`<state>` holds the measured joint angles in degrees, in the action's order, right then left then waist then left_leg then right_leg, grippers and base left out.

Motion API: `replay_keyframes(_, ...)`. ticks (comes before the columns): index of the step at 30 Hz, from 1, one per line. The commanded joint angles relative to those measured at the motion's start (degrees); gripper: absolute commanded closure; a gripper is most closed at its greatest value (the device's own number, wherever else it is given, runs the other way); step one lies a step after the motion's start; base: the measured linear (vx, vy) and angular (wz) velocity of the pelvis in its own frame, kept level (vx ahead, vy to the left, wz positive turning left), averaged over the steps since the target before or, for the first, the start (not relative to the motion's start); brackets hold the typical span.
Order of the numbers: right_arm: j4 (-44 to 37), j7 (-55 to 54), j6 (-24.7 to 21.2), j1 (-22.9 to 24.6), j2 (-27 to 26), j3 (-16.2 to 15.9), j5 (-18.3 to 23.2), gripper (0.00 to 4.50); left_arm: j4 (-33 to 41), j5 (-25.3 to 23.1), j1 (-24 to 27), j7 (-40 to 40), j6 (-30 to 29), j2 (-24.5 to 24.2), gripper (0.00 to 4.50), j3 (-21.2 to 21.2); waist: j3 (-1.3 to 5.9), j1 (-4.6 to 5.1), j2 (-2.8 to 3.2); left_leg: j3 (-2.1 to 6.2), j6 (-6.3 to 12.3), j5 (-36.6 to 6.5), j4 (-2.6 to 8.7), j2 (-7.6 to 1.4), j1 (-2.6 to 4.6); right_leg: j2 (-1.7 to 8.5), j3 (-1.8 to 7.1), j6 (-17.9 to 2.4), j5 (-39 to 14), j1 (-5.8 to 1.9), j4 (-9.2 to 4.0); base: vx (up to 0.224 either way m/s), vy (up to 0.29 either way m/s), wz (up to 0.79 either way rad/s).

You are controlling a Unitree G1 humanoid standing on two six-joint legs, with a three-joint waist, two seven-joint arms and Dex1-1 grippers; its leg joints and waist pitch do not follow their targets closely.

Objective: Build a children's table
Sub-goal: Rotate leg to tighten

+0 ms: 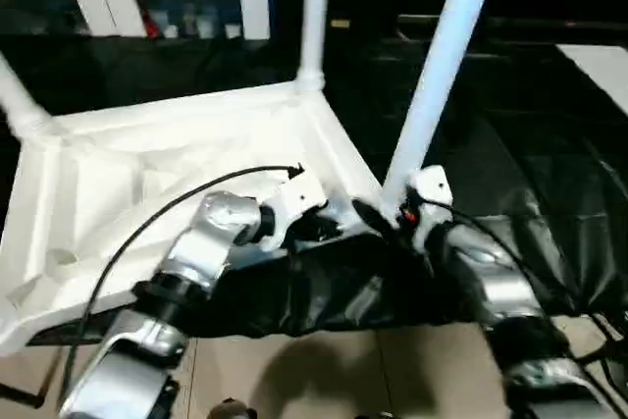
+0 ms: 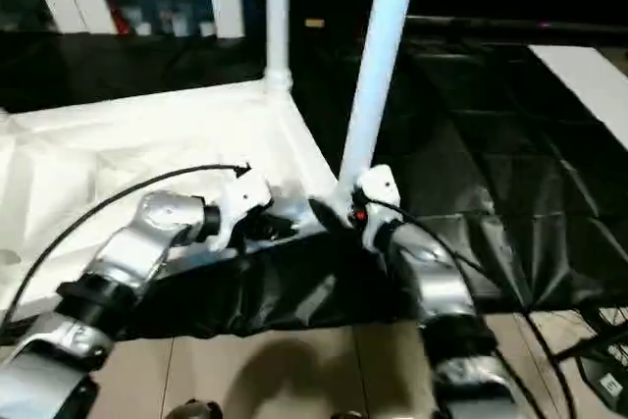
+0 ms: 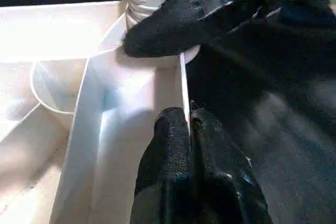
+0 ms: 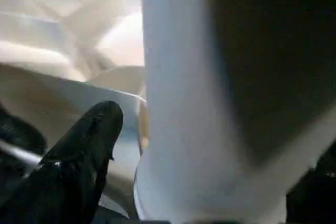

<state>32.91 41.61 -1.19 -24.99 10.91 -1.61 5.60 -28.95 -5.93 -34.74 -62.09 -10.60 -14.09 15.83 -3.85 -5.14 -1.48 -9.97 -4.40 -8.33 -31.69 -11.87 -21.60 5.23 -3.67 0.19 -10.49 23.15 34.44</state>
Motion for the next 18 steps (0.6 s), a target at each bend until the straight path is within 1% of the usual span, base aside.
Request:
replay_keyframes(1,-2.5,7.3,-1.7,1.0,-0.1,-5.3,1.2,0.47,1.0,1.1,-0.2,-3.9,2.2,1.1,4.5,3.6,3.72,0.07,0.45,-0.21,3.76,-13.1,3.0,-1.0,0.75,2.2,2.13,-14.5,-2.8,-3.11,-3.54,0.0,0.0,0.0)
replay_keyframes(3,-4.1,12.2,-2.6,2.0,2.1,-6.5,1.7,0.47,0.4,1.6,-0.5,-6.2,3.1,0.2,4.5,3.5,3.47,-0.01,0.48,-0.21,3.17,-16.1,3.2,-1.16,0.93,2.34,2.18,-14.1,-7.7,-2.9,-3.98,0.0,0.0,0.0)
replay_keyframes(4,-4.8,15.0,-3.1,2.4,3.4,-7.4,1.8,0.47,0.0,1.8,-0.9,-7.5,3.7,-0.4,4.5,3.5,3.31,-0.04,0.54,-0.18,2.94,-16.8,3.29,-1.19,0.94,2.35,2.19,-13.8,-9.0,-2.81,-4.13,0.0,0.0,0.0)
replay_keyframes(5,-5.4,17.6,-3.1,2.8,4.8,-8.4,1.7,0.47,-0.2,2.4,-1.2,-9.0,3.8,-1.0,4.5,3.4,3.23,-0.12,0.43,-0.15,2.63,-17.9,3.38,-1.19,0.95,2.38,2.2,-13.2,-11.3,-2.84,-4.38,0.0,0.0,0.0)
replay_keyframes(7,-6.0,19.7,-3.2,3.1,6.0,-9.2,1.6,0.47,-0.3,3.0,-1.5,-10.4,3.6,-1.5,4.5,3.4,3.14,-0.15,0.43,-0.04,1.84,-19.6,3.56,-1.27,0.97,2.52,2.18,-12.5,-14.8,-2.69,-4.57,0.0,0.0,0.0)
replay_keyframes(8,-6.6,22.1,-3.5,3.3,7.5,-10.0,1.5,0.47,-0.7,3.4,-2.0,-12.1,4.1,-2.2,4.5,3.4,3.19,-0.11,0.4,-0.01,1.73,-19.6,3.58,-1.31,0.98,2.57,2.21,-12.4,-15.0,-2.69,-4.56,0.0,0.0,0.0)
replay_keyframes(9,-6.7,22.4,-3.5,3.4,7.7,-10.2,1.5,0.47,-0.8,3.5,-2.1,-12.3,4.1,-2.3,4.5,3.5,3.32,-0.2,0.29,0.0,1.74,-19.3,3.51,-1.31,1.03,2.61,2.22,-12.3,-15.1,-2.75,-4.59,0.0,0.0,0.0)
replay_keyframes(10,-7.0,23.3,-3.5,3.4,8.2,-10.5,1.3,0.47,-1.0,3.6,-2.3,-12.9,4.2,-2.6,4.5,3.5,3.3,-0.21,0.34,-0.03,1.78,-19.1,3.5,-1.34,1.02,2.62,2.27,-12.4,-14.8,-2.66,-4.52,0.0,0.0,0.0)
replay_keyframes(11,-7.2,24.9,-3.7,3.5,9.2,-11.1,0.8,0.47,-1.5,3.6,-2.7,-13.9,4.6,-3.3,4.5,3.5,3.47,-0.27,0.57,0.0,1.76,-18.6,3.45,-1.32,1.06,2.63,2.25,-12.7,-14.1,-2.74,-4.42,0.0,0.0,0.0)
replay_keyframes(12,-7.3,25.5,-3.6,3.4,9.5,-11.4,0.5,0.47,-1.8,3.6,-2.9,-14.4,4.8,-3.7,4.5,3.4,3.53,-0.3,0.51,-0.05,1.9,-17.9,3.39,-1.3,0.96,2.53,2.22,-12.9,-12.7,-2.83,-4.31,0.0,0.0,0.0)
replay_keyframes(14,-7.9,26.1,-4.5,3.3,9.8,-11.3,0.9,0.72,-2.4,3.5,-3.2,-15.2,5.3,-4.1,4.5,3.3,3.64,-0.31,0.48,-0.1,2.21,-16.7,3.29,-1.32,0.94,2.48,2.21,-13.6,-10.6,-2.82,-4.06,0.0,0.0,0.0)
replay_keyframes(15,-8.1,26.3,-4.7,3.3,9.9,-11.3,1.1,0.72,-2.5,3.4,-3.3,-15.5,5.3,-4.2,4.5,3.3,3.67,-0.33,0.54,-0.13,2.33,-16.3,3.24,-1.27,0.93,2.42,2.17,-13.9,-9.8,-2.89,-3.98,0.0,0.0,0.0)
replay_keyframes(16,-8.9,27.0,-5.4,3.3,10.1,-11.3,1.7,0.82,-2.9,3.5,-3.5,-16.2,5.7,-4.5,4.5,3.3,3.69,-0.37,0.53,-0.16,2.4,-16.1,3.21,-1.26,0.94,2.43,2.14,-14.2,-9.5,-2.91,-3.95,0.0,0.0,0.0)
replay_keyframes(17,-9.1,27.1,-5.5,3.3,10.1,-11.3,1.8,0.82,-3.1,3.5,-3.5,-16.4,5.8,-4.6,4.5,3.3,3.72,-0.4,0.51,-0.14,2.4,-15.9,3.19,-1.29,0.91,2.44,2.12,-14.2,-9.3,-2.98,-3.88,0.0,0.0,0.0)
replay_keyframes(18,-9.3,27.2,-5.6,3.3,10.1,-11.3,1.8,0.97,-3.3,3.5,-3.6,-16.5,6.0,-4.6,4.5,3.3,3.7,-0.39,0.51,-0.18,2.44,-16.0,3.17,-1.31,0.93,2.43,2.13,-14.4,-9.1,-2.92,-3.86,0.0,0.0,0.0)
